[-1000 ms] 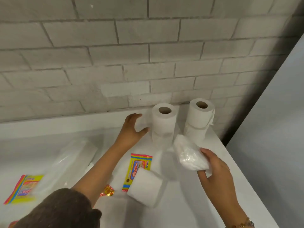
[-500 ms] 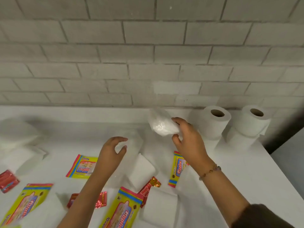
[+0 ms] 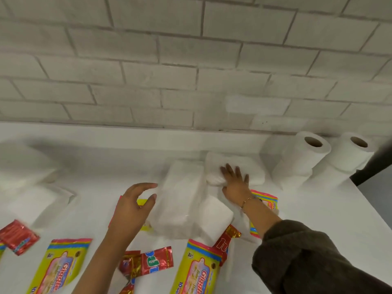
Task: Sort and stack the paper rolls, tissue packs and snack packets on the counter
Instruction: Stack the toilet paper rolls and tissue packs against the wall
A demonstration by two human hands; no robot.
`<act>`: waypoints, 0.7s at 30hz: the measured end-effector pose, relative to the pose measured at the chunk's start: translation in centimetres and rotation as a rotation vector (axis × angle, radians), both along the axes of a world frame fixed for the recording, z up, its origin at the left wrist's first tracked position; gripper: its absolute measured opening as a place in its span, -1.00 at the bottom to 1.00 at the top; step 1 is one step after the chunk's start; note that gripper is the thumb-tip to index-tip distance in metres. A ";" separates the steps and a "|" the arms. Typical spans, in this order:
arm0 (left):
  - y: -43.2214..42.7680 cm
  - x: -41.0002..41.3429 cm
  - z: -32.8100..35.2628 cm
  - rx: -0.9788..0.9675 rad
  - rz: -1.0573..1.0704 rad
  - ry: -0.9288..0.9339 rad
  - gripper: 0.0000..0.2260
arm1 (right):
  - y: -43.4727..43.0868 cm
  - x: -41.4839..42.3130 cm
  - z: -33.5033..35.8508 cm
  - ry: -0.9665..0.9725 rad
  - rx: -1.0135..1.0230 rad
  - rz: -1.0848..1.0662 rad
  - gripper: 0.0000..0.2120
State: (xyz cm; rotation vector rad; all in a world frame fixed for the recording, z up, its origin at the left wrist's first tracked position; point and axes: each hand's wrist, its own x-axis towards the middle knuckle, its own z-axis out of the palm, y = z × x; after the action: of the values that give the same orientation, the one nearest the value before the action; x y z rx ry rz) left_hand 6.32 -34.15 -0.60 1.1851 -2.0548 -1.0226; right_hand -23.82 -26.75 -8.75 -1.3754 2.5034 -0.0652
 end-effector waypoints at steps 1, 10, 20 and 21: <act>-0.1 0.1 -0.2 0.017 -0.009 0.001 -0.78 | 0.0 -0.1 0.0 -0.003 0.019 0.007 -0.29; 1.2 0.5 -1.4 0.140 0.017 0.000 -0.79 | 0.6 1.2 2.4 -0.090 -0.223 -0.043 -0.30; 3.3 2.7 -1.1 0.167 0.132 0.023 -0.90 | 0.4 9.8 4.8 -0.700 -0.292 -0.375 -0.35; 3.4 3.0 -1.1 0.156 0.140 0.014 -0.90 | -0.1 10.0 5.0 -0.722 -0.237 -0.393 -0.25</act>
State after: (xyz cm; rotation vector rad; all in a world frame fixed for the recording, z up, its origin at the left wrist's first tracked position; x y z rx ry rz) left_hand 9.37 -30.71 -1.71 1.3754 -1.8797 -1.1356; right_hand -13.78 -26.81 -3.73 -0.7082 2.1207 -0.8043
